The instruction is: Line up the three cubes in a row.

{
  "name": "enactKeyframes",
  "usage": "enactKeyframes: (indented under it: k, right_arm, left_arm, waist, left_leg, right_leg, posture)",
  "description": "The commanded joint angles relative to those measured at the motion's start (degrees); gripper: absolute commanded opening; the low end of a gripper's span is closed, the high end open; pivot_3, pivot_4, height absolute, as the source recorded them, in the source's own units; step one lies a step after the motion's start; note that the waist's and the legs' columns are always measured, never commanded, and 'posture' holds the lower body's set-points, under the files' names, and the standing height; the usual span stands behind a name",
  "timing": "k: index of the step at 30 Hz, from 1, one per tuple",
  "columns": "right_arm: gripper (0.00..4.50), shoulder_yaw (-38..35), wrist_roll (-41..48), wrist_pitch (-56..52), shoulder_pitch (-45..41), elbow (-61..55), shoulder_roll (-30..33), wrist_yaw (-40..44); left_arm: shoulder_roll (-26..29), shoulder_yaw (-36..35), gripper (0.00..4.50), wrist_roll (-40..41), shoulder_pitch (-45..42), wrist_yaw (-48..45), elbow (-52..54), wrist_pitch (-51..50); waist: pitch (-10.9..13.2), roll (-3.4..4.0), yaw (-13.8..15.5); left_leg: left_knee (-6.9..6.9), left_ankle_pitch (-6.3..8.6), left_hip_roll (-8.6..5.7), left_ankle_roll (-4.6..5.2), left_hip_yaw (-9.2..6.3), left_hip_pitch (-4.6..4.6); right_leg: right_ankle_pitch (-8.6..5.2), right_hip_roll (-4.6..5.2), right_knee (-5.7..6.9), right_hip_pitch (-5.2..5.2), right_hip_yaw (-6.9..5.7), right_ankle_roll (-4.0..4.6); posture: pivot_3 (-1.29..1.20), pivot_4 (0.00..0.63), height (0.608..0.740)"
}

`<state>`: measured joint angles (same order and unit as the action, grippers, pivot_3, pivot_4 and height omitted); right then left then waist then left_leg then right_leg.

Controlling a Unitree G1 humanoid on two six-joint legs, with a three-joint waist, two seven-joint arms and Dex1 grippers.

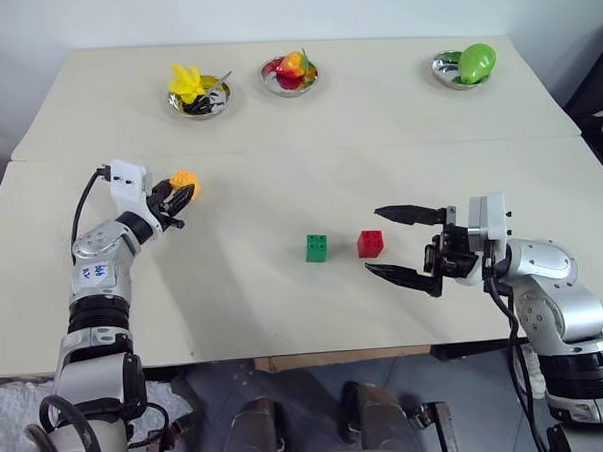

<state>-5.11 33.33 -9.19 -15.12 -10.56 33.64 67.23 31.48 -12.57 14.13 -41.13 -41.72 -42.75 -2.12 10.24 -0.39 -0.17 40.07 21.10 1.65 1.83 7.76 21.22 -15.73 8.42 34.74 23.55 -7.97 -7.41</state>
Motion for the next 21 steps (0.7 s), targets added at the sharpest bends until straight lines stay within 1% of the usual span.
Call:
enactKeyframes:
  k: [1,4,5,6,7,8,11,15,21]
  right_arm:
    - [4.50,-3.05,1.83,-0.25,1.23,-2.64,2.31,0.42]
    - [4.50,-3.98,2.30,-0.51,2.30,-2.68,3.82,1.15]
    - [4.50,-4.51,2.52,-0.68,2.83,-2.77,4.50,1.49]
    - [4.50,-5.02,2.79,-0.94,3.27,-2.79,5.12,1.76]
    - [4.50,-5.36,3.01,-1.12,3.61,-2.83,5.56,1.86]
    - [4.50,-5.57,3.15,-1.16,3.74,-2.73,5.85,1.94]
    - [4.50,-6.46,3.96,-1.70,4.47,-2.64,6.00,1.44]
    - [4.50,-7.31,4.06,-1.80,6.85,-3.70,6.31,1.44]
    - [4.50,-8.37,3.79,-1.61,9.17,-4.30,6.75,1.54]
  left_arm:
    - [3.50,1.95,1.47,3.67,0.05,-21.27,1.39,5.54]
    - [5.47,4.55,1.47,3.09,-0.99,-33.57,-1.19,9.91]
    - [6.23,7.07,1.47,1.30,-1.67,-38.94,-2.39,13.33]
    - [6.80,9.43,1.47,0.03,-2.35,-43.92,-3.31,14.30]
    - [7.06,11.25,1.47,-0.73,-3.06,-47.71,-4.31,14.60]
    - [6.89,12.28,1.47,-1.46,-3.97,-49.51,-5.79,15.61]
    - [5.39,14.27,1.47,-3.59,-7.29,-50.13,-11.58,19.89]
    - [1.49,16.26,1.47,-6.10,-11.94,-48.67,-19.26,22.82]
    - [-1.34,16.25,1.47,-7.22,-14.10,-49.25,-23.39,25.07]
  waist:
    - [0.00,0.00,-0.03]
    - [0.00,0.01,-0.03]
    - [0.00,0.00,-0.03]
    - [0.00,0.00,0.05]
    - [0.00,0.00,0.09]
    - [0.00,0.00,0.12]
    - [0.01,-0.01,0.09]
    - [0.01,-0.02,0.26]
    - [0.01,-0.02,0.23]
  left_leg:
    - [0.00,0.00,0.00,0.00,0.02,0.00]
    - [0.00,0.00,0.00,-0.01,0.06,0.01]
    - [0.00,0.00,0.00,-0.01,0.07,-0.01]
    - [0.00,0.01,0.01,-0.01,0.07,-0.01]
    - [0.00,0.01,0.00,-0.02,0.06,0.00]
    - [0.01,0.01,0.00,-0.02,0.09,0.00]
    - [0.02,0.01,0.00,-0.01,0.08,0.02]
    - [0.03,0.01,-0.01,-0.01,0.06,0.04]
    - [0.05,0.01,0.00,0.00,0.06,0.03]
  right_leg:
    - [0.00,0.00,0.00,0.01,0.00,0.00]
    - [0.00,-0.01,-0.01,0.03,0.01,0.00]
    - [0.00,-0.01,0.00,0.02,0.01,0.00]
    - [0.00,-0.01,-0.01,0.02,0.01,0.00]
    - [-0.01,-0.01,-0.01,0.02,0.01,0.00]
    - [0.00,-0.01,-0.01,0.02,0.01,0.00]
    - [0.00,-0.01,-0.01,0.02,0.03,-0.01]
    - [0.00,0.00,0.00,0.02,0.03,-0.01]
    - [0.01,0.00,0.01,0.02,0.03,-0.02]
  posture:
    - [0.00,0.150,0.740]
    - [0.00,0.150,0.740]
    - [0.00,0.150,0.740]
    - [0.00,0.150,0.740]
    - [0.00,0.150,0.740]
    - [0.00,0.150,0.740]
    - [0.00,0.150,0.740]
    - [0.00,0.150,0.740]
    - [0.00,0.150,0.740]
